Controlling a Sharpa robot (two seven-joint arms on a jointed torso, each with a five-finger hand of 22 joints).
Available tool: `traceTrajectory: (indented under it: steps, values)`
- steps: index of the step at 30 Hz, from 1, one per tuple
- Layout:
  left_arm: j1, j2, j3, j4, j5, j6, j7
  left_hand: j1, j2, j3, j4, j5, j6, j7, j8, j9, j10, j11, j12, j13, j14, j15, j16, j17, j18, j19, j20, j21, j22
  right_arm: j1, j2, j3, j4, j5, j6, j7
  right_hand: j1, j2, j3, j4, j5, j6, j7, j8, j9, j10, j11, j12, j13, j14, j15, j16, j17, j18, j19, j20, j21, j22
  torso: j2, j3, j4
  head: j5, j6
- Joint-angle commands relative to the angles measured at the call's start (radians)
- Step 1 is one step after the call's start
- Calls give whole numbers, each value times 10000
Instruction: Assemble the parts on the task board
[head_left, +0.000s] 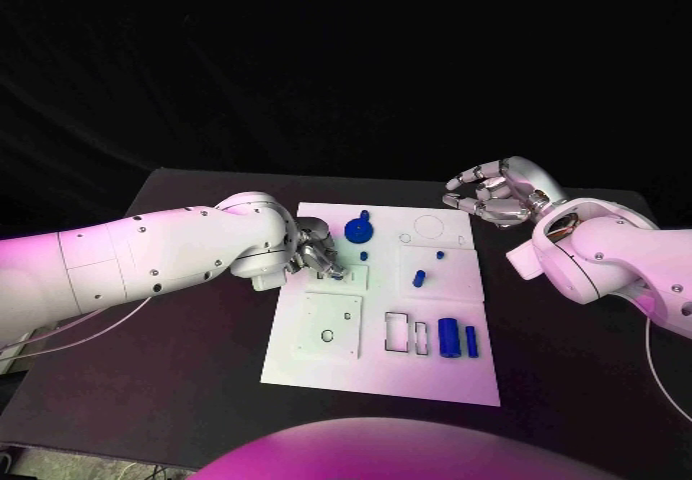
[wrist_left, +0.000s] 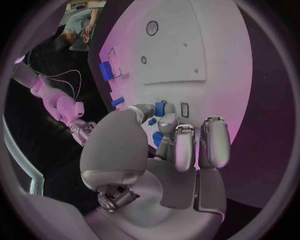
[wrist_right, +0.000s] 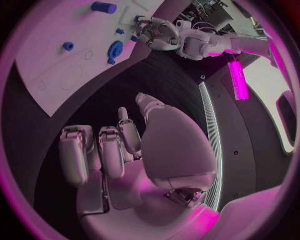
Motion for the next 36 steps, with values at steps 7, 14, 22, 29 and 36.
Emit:
traceTrajectory:
  steps: [7, 14, 22, 29, 36]
  values:
    - [42, -132, 75, 172, 1366, -47, 126, 7, -27, 1416, -1257, -3, 20, -20, 173, 157, 121, -30, 120, 98, 832, -52, -37, 1820, -91, 32, -57, -62, 35, -13, 7, 0, -28, -86, 207, -13, -84, 28, 20, 65, 54, -62, 9, 36, -16, -22, 12, -43, 5, 874, 8, -66, 1938, 71, 592, 0, -54, 2081, -7, 12, 6, -12, -8]
    - [239, -196, 131, 124, 2013, 565, 81, -6, -62, 1543, -1346, -9, -7, -22, 229, 175, 112, -34, 116, 72, 829, -57, -42, 1809, -84, 11, -60, -78, 8, -22, 26, 0, -78, -86, 220, -25, -84, 28, 20, 65, 54, -62, 9, 36, -16, -22, 12, -43, 5, 874, 8, -66, 1938, 71, 592, 0, -54, 2081, -7, 7, -11, -20, -11]
    - [609, 14, 152, -337, 2052, 1875, -46, -2, -82, 1705, -1497, -35, -62, -6, 278, 185, 81, -26, 93, 27, 830, -52, -39, 1816, -79, -11, -61, -94, -12, -40, 45, 0, -115, -86, 232, -30, -84, 28, 20, 65, 54, -62, 9, 36, -16, -22, 12, -43, 5, 874, 8, -66, 1938, 71, 592, 0, -54, 2081, -2, 7, 5, -25, -12]
    - [994, 560, 112, -1053, 1556, 3253, -198, 9, -106, 1810, -1655, -69, -116, 19, 293, 179, 32, -9, 44, -53, 829, -41, -38, 1819, -75, -30, -58, -108, -30, -67, 62, 0, -162, -86, 243, -35, -84, 28, 20, 65, 54, -62, 9, 36, -16, -22, 12, -43, 5, 874, 8, -66, 1938, 71, 592, 0, -54, 2081, -8, 0, 9, -37, -41]
    - [1310, 1188, -67, -1827, 1520, 3911, -280, -31, -56, 1876, -1776, -228, -158, 54, 273, 151, 46, 21, 67, -28, 844, -17, -10, 1879, -92, 11, -48, -75, 45, -83, 79, 0, -189, -86, 247, -38, -88, 24, 18, 77, 58, -71, 8, 48, -20, -19, 11, -43, 4, 870, 6, -73, 1919, 74, 586, -2, -67, 2073, -5, 6, 7, -6, -63]
